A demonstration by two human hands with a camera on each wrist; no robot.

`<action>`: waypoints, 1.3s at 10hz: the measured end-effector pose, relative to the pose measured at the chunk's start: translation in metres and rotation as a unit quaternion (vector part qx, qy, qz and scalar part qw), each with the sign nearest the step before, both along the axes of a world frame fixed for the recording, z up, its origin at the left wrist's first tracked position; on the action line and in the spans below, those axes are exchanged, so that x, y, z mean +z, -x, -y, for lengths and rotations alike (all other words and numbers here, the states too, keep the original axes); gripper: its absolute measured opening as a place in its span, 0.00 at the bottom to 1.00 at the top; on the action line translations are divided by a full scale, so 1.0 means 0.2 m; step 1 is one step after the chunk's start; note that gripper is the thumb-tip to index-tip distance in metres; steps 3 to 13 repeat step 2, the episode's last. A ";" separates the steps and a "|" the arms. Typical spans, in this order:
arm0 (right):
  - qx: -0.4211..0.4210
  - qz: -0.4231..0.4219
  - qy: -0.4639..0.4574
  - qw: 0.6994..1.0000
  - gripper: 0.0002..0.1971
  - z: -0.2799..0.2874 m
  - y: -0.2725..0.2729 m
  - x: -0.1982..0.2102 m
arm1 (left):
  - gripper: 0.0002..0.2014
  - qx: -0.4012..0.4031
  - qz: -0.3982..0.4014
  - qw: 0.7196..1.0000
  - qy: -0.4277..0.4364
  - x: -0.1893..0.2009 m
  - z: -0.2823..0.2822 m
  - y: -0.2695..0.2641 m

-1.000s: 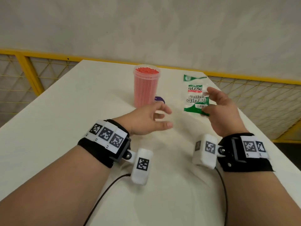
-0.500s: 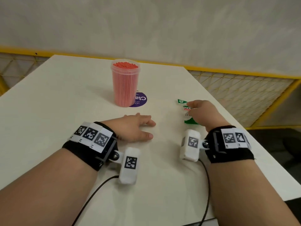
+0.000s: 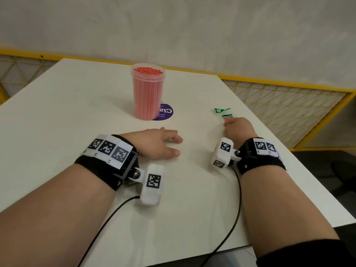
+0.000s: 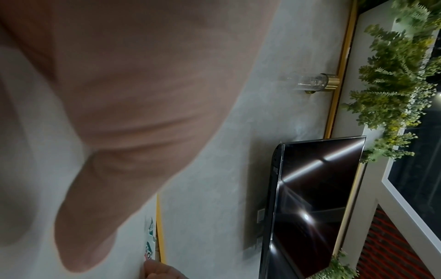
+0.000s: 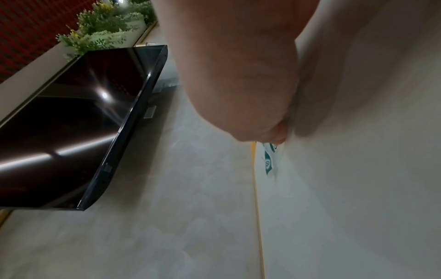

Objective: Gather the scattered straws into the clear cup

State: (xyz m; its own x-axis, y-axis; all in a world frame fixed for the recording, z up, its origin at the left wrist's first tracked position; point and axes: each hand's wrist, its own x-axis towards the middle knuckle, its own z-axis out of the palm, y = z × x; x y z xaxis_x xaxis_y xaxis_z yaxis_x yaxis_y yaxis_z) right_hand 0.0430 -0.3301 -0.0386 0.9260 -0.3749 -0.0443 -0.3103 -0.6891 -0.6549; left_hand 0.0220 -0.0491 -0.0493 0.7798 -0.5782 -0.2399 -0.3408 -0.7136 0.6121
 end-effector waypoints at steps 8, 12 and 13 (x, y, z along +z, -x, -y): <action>-0.008 0.100 0.009 0.995 0.19 0.02 -0.04 0.02 | 0.22 0.033 0.021 0.998 0.045 0.03 0.02 0.00; -0.008 0.100 0.009 0.995 0.19 0.02 -0.04 0.02 | 0.22 0.033 0.021 0.998 0.045 0.03 0.02 0.00; -0.008 0.100 0.009 0.995 0.19 0.02 -0.04 0.02 | 0.22 0.033 0.021 0.998 0.045 0.03 0.02 0.00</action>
